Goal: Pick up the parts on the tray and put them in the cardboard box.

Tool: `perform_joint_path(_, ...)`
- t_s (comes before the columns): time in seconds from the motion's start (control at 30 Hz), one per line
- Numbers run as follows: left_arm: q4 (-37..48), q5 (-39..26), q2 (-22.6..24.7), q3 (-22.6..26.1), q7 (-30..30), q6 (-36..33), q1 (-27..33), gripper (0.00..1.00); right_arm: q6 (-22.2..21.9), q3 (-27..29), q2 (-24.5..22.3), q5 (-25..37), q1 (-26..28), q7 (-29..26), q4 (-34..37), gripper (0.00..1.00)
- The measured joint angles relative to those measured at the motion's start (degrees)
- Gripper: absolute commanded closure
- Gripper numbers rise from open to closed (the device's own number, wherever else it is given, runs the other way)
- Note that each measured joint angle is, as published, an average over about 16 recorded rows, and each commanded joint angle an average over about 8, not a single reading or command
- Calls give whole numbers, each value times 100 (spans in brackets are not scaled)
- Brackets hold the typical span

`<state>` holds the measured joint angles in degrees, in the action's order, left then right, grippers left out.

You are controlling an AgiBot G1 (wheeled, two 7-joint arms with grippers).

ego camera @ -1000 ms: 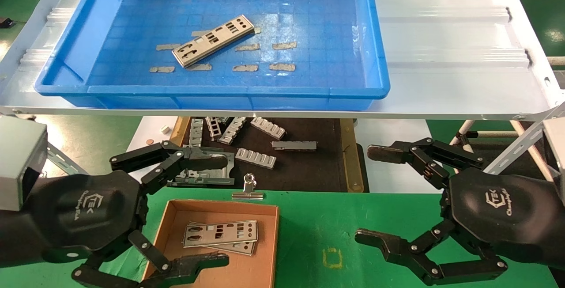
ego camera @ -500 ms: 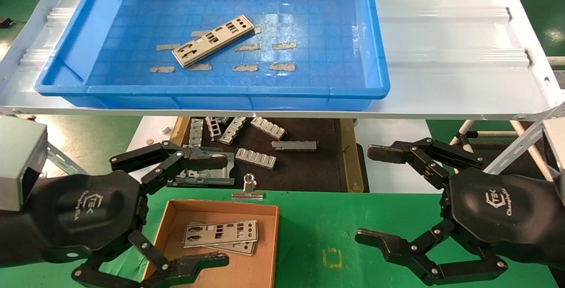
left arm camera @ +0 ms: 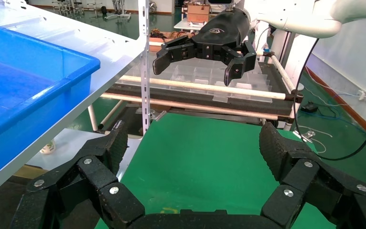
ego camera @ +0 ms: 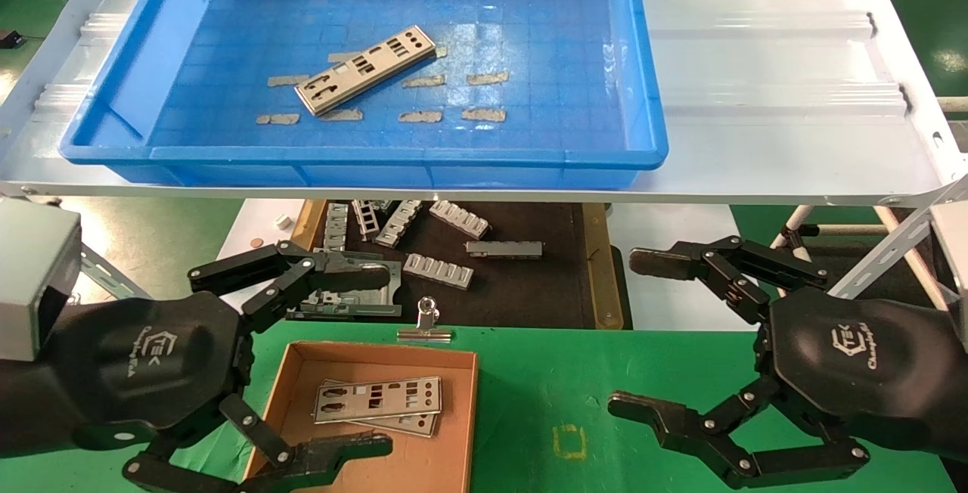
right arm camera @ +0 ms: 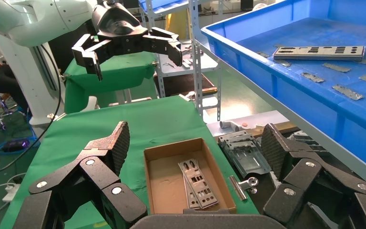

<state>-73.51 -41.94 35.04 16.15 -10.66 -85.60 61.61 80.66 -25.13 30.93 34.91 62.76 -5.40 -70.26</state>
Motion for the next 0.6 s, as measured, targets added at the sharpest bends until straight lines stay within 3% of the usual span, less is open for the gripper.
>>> perform_joint_path(0.6, 0, 0, 0, 0, 0, 0, 0, 0, 0, 0, 0, 0, 0, 0, 0, 0)
